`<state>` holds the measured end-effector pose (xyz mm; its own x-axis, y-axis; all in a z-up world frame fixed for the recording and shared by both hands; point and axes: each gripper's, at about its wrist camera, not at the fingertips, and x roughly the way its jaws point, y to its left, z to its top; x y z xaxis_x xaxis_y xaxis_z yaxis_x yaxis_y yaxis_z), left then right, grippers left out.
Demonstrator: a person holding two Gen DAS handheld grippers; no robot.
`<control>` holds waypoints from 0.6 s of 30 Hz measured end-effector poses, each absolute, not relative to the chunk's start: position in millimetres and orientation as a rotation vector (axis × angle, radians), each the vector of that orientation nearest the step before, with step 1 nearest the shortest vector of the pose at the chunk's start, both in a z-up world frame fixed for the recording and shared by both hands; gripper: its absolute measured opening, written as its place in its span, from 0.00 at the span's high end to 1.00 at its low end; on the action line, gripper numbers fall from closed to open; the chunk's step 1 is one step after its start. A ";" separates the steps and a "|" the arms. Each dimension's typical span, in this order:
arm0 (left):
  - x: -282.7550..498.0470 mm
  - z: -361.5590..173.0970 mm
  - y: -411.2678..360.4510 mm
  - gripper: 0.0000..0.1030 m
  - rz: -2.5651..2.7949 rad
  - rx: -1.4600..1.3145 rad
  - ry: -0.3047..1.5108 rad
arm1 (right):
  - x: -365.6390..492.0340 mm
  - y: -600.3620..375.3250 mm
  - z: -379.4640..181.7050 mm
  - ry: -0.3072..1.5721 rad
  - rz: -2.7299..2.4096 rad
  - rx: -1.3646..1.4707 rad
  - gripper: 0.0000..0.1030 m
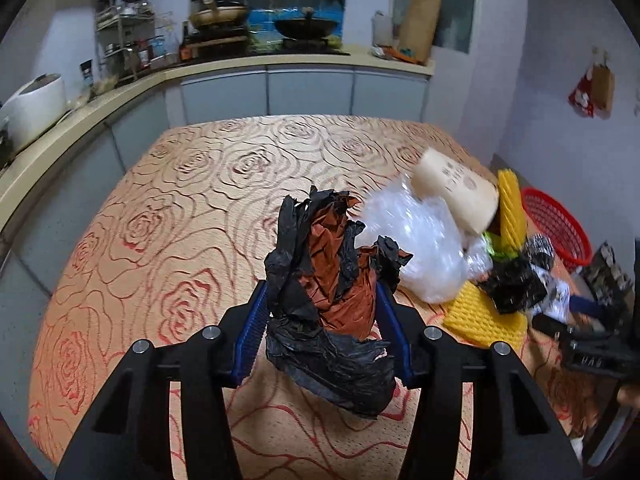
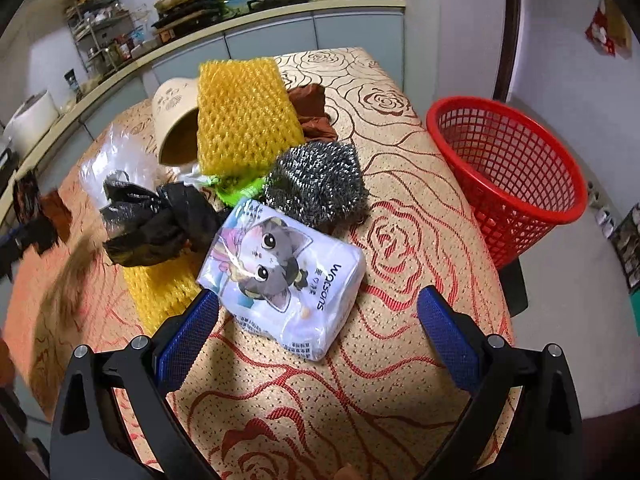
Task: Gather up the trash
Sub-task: 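Grasp the cat-printed wipe pack with the right tool while the left tool holds the bags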
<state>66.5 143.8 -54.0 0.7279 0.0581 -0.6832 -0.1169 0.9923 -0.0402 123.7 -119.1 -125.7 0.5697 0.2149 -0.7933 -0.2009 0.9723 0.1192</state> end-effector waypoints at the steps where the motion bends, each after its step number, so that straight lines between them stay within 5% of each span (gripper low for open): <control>1: 66.2 -52.2 145.6 0.51 0.102 -0.086 0.745 | 123.2 -118.0 -126.6 0.930 0.243 0.004 0.06; 10: 60.7 -37.6 154.3 0.51 0.125 -0.102 0.705 | 124.7 -120.3 -125.7 0.944 0.282 0.020 0.06; 18: 60.8 -35.4 155.2 0.51 0.127 -0.100 0.704 | 128.7 -111.7 -121.4 0.917 0.352 -0.019 0.36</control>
